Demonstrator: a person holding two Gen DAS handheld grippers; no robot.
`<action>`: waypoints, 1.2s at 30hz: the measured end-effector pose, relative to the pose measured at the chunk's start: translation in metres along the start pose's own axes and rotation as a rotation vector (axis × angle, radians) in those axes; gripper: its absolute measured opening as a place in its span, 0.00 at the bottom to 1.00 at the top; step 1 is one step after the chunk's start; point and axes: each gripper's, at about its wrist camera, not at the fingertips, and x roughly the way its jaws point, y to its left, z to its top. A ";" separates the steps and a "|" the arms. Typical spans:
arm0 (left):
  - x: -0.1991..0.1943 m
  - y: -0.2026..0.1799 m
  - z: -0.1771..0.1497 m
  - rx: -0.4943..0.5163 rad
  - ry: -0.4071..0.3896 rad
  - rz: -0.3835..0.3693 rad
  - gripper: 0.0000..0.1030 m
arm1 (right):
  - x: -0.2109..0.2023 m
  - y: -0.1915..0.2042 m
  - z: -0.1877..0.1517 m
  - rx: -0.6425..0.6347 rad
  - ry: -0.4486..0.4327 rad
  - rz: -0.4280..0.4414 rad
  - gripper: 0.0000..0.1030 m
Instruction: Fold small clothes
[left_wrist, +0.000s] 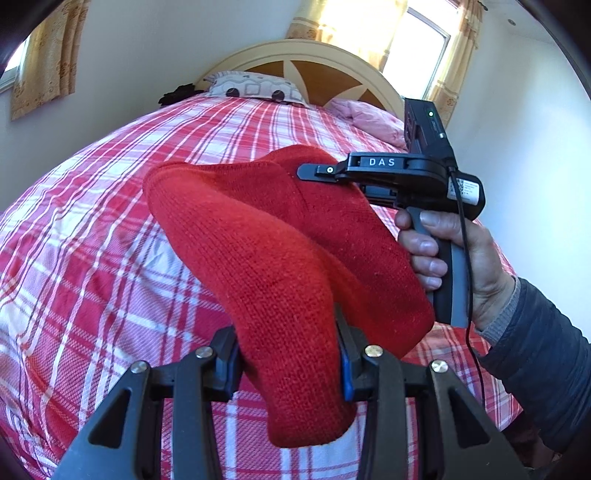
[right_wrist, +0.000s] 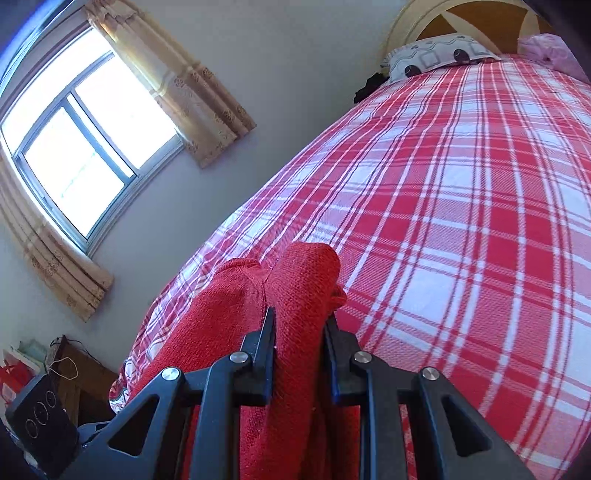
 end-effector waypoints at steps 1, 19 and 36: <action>0.001 0.001 -0.001 -0.003 0.004 0.003 0.40 | 0.003 0.001 0.000 -0.002 0.007 -0.001 0.21; 0.015 0.029 -0.027 -0.071 0.049 0.036 0.40 | 0.055 -0.002 0.000 0.023 0.107 -0.069 0.22; 0.013 0.035 -0.045 -0.137 0.039 0.027 0.49 | -0.040 -0.005 -0.092 0.070 0.204 0.069 0.56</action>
